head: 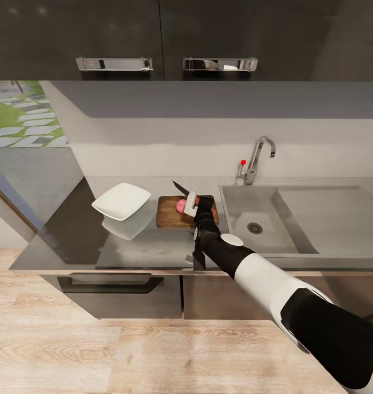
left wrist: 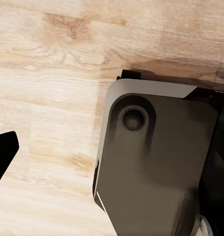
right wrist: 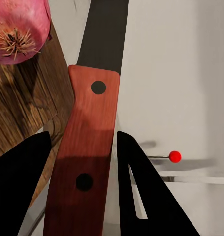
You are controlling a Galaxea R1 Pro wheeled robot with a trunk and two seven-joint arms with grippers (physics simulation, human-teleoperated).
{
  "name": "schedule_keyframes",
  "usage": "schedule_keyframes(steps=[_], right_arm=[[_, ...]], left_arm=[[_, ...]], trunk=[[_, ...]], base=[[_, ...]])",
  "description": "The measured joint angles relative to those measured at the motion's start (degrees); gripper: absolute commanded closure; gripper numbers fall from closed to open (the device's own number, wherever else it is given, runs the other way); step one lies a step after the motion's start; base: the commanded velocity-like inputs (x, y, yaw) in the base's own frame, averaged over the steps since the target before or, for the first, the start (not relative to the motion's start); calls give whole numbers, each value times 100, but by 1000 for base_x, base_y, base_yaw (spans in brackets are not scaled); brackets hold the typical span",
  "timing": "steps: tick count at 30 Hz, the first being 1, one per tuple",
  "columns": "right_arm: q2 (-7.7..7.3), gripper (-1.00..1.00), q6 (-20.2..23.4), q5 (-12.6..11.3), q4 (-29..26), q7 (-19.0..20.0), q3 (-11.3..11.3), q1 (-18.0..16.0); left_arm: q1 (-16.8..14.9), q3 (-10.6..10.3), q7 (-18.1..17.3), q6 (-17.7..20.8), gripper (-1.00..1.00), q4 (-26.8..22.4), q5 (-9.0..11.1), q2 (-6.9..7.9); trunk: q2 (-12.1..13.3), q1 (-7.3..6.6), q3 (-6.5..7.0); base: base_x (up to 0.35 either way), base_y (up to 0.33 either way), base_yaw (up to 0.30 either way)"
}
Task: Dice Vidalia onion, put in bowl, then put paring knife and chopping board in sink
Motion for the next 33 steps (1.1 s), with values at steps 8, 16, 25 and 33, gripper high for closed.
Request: schedule_keyframes(steps=[8, 16, 25, 33], right_arm=[[0, 100, -1, -1, 3, 1, 0, 7], [0, 100, -1, 0, 4, 1, 0, 10], [0, 100, -1, 3, 9, 1, -1, 10], [0, 100, 99, 113, -56, -150, 103, 107]], left_arm=[[0, 0, 0, 0, -100, 0, 0, 0], [0, 0, 0, 0, -100, 0, 0, 0], [0, 0, 0, 0, -100, 0, 0, 0], [0, -2, 18, 17, -100, -9, 17, 0]], trunk=[[0, 0, 0], [0, 0, 0], [0, 0, 0], [0, 0, 0]], base=[[0, 0, 0], [0, 0, 0], [0, 0, 0], [0, 0, 0]])
